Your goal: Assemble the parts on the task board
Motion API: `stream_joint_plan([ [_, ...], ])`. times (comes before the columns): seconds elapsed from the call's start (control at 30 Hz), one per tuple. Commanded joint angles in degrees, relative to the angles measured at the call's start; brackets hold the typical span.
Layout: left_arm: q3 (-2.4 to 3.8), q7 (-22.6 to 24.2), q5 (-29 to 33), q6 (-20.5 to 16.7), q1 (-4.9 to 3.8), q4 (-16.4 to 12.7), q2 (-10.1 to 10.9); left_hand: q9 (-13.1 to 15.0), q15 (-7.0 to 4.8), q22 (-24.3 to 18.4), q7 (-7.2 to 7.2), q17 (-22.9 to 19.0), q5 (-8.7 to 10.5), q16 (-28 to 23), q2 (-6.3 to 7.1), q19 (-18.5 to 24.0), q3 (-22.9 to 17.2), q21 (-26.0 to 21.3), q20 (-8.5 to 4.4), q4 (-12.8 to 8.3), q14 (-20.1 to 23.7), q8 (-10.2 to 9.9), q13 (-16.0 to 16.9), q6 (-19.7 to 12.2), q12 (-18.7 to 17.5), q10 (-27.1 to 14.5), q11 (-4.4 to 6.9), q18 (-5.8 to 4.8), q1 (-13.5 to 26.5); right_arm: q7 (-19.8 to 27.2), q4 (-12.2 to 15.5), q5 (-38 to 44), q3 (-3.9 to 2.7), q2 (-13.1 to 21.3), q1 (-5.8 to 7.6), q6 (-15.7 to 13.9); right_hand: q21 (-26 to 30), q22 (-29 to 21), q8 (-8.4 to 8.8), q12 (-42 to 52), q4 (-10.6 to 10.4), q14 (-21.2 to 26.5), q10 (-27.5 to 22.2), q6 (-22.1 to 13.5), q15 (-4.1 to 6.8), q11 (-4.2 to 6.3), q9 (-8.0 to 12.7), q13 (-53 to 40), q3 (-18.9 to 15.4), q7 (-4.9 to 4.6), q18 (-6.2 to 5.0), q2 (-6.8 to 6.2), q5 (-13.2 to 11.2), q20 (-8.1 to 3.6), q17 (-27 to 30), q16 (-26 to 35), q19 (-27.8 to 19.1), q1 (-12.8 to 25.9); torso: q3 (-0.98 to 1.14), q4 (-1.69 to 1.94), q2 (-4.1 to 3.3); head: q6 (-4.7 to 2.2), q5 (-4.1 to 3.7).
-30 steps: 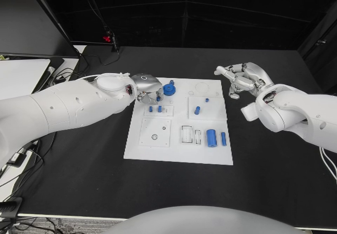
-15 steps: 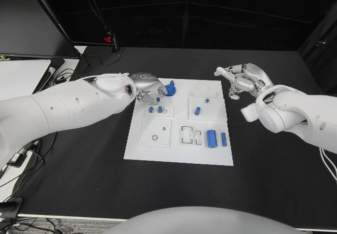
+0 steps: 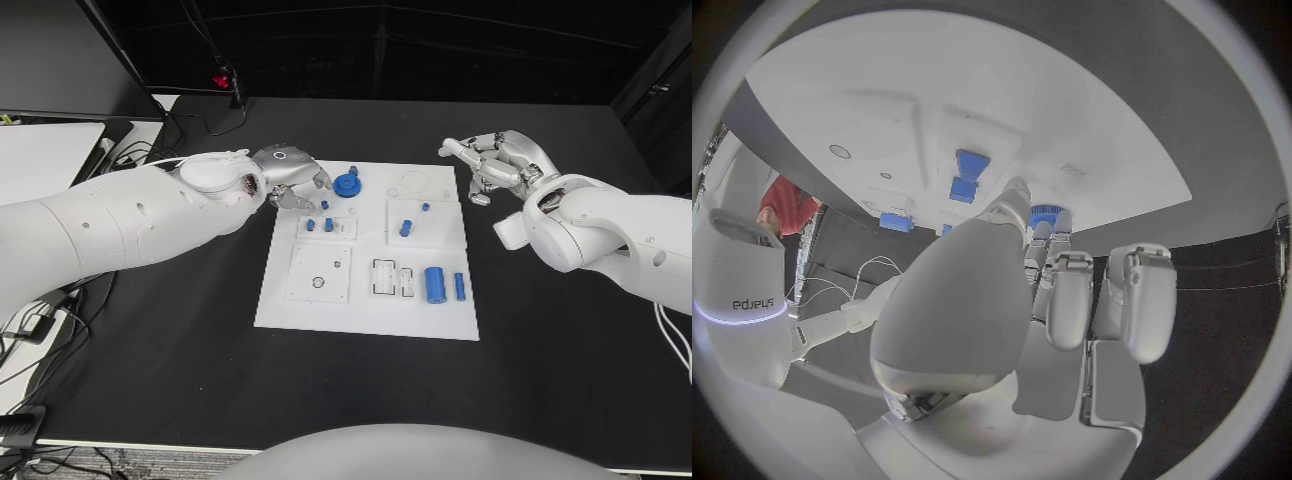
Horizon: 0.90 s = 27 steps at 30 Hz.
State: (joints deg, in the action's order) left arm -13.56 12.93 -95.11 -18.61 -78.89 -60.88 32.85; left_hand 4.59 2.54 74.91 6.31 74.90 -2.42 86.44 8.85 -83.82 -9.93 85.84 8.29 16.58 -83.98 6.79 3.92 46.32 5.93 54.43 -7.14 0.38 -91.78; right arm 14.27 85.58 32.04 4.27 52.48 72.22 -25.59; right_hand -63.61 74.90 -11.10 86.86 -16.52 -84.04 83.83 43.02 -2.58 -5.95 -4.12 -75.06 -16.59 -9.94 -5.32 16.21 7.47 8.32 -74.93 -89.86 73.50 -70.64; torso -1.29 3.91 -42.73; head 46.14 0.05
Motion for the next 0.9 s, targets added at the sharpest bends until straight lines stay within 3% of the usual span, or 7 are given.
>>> stream_joint_plan([
  [0.03, 0.05, 1.98, -0.12, -0.53, -0.39, -1.02, 1.0, 0.12, -0.53, 13.16, 0.06, 7.5, -0.34, -0.49, 0.81, -2.23, 0.62, -0.48, -0.14, 0.03, -3.33, 0.48, 0.07, 0.55, 0.37, -0.08, 0.49, 0.99, 0.04, 0.29, -0.13, -0.09, -0.03, -0.07, 0.06, 0.19, 0.22, 4.6, -0.32, -0.2, -0.12, -5.96, 1.51, 0.2, 0.38, 0.18, -0.03, -10.4, -0.32, -0.21, -0.8, -0.08, -0.04, 0.1, -15.07, -0.14, -0.37, -0.7, 0.0, 0.04, -0.02, 0.04, 0.04],
  [0.53, 0.05, 3.11, -0.05, -2.16, -0.76, -2.95, 3.81, 0.18, -1.43, 12.92, 0.78, 6.01, -0.35, -1.45, 0.36, -1.83, 0.83, -1.12, -1.07, 0.11, -2.86, 1.48, 0.17, 0.63, 1.58, -0.25, 1.11, 1.13, 0.1, 0.67, -0.23, -0.09, -0.03, -0.11, 0.04, -0.7, 0.48, 4.51, -0.24, -0.29, -0.08, -5.96, 1.38, 0.01, 0.36, 0.18, 0.02, -10.27, -0.33, -0.21, -0.85, -0.09, 0.05, 0.11, -15.07, -0.14, -0.46, -0.86, -0.04, -0.22, -0.05, -0.21, 0.12],
  [0.6, 0.05, 3.71, 1.32, -4.58, -0.77, -3.4, 4.61, 0.24, -1.48, 11.57, 1.07, 1.39, -0.37, -4.36, -0.38, 0.75, 0.97, -4.4, -1.17, 0.09, -1.07, 1.97, 0.21, 0.88, 2.2, 0.13, 1.23, 2.01, 1.74, 0.79, -0.08, -0.08, -0.03, -0.05, 0.04, -0.9, 1.14, 4.26, -0.17, -0.55, -0.04, -5.96, 1.01, -0.14, 0.35, 0.17, 0.06, -9.91, -0.36, -0.21, -0.98, -0.17, 0.09, 0.12, -15.07, -0.14, -0.84, -1.04, -0.04, -0.18, -0.04, -0.26, -0.11],
  [0.67, 0.05, 4.62, 4.05, -6.57, -0.81, -3.8, 5.43, 0.25, -1.38, 9.67, 1.4, -5.46, -0.39, -9.33, -0.53, 4.07, 1.03, -8.9, -1.18, 0.08, 1.81, 2.54, 0.19, 0.97, 2.97, 0.35, 1.29, 3.09, 3.04, 0.88, 0.15, 0.06, -0.04, 0.13, 0.05, -0.76, 3.16, 3.55, -0.1, -3.57, 0.05, -5.96, -3.35, -0.52, 0.28, 0.09, 0.13, -6.08, -0.51, -0.26, -1.31, -0.79, 0.18, 0.23, -15.07, -0.14, -1.96, -2.38, -0.02, -0.11, 0.0, -0.5, -0.34],
  [0.73, 0.05, 5.81, 8.3, -8.12, -0.85, -4.27, 6.33, 0.24, -1.1, 9.39, 1.86, -6.35, -0.37, -10.15, -0.87, 4.28, 1.12, -9.48, -1.01, 0.23, 1.93, 2.88, 0.28, 1.04, 3.76, 1.1, 1.25, 3.15, 4.53, 0.94, 0.45, 0.45, -0.06, 0.38, 0.06, -0.7, 5.44, 2.73, -0.1, -7.26, 0.03, -5.9, -8.69, -0.74, 0.19, -0.01, 0.14, -1.73, -0.64, -0.27, -1.72, -1.29, 0.2, 0.28, -15.02, -0.08, -3.25, -3.64, -0.01, -0.04, 0.05, -0.64, -0.59],
  [0.8, 0.05, 7.26, 14.04, -9.27, -0.89, -4.8, 7.31, 0.27, -1.09, 8.22, 2.45, -9.41, -0.39, -12.51, -1.05, 6.16, 1.18, -12.21, -0.95, 0.14, 3.17, 3.24, 0.35, 1.24, 4.53, 2.0, 1.33, 3.78, 5.5, 1.0, 0.8, 0.9, -0.09, 0.7, 0.08, -0.5, 7.22, 2.13, -0.16, -16.15, 0.03, -5.48, -20.61, -0.89, 0.15, 0.04, 0.12, 8.09, -0.83, -0.21, -1.99, -1.8, 0.11, 0.27, -14.63, 0.35, -4.18, -4.95, -0.01, 0.1, 0.07, -0.82, -0.9],
  [0.9, 0.04, 9.49, 24.08, -9.87, -0.95, -6.05, 8.93, 0.27, -0.85, 2.04, 3.07, -24.04, -0.45, -25.14, -0.71, 15.17, 1.97, -26.03, -0.62, 0.2, 10.22, 4.2, 0.08, 1.79, 5.58, 2.06, 0.87, 6.54, 7.54, 0.64, 1.16, 2.49, -0.14, 1.09, 0.26, 0.1, 8.05, 1.96, -0.52, -30.34, -0.03, -5.25, -35.12, -0.48, 0.21, 0.06, 0.05, 22.92, -1.06, -0.2, -1.99, -2.11, -0.2, 0.27, -14.42, 0.57, -4.09, -6.92, -0.05, 0.17, 0.11, -1.17, -1.1],
])
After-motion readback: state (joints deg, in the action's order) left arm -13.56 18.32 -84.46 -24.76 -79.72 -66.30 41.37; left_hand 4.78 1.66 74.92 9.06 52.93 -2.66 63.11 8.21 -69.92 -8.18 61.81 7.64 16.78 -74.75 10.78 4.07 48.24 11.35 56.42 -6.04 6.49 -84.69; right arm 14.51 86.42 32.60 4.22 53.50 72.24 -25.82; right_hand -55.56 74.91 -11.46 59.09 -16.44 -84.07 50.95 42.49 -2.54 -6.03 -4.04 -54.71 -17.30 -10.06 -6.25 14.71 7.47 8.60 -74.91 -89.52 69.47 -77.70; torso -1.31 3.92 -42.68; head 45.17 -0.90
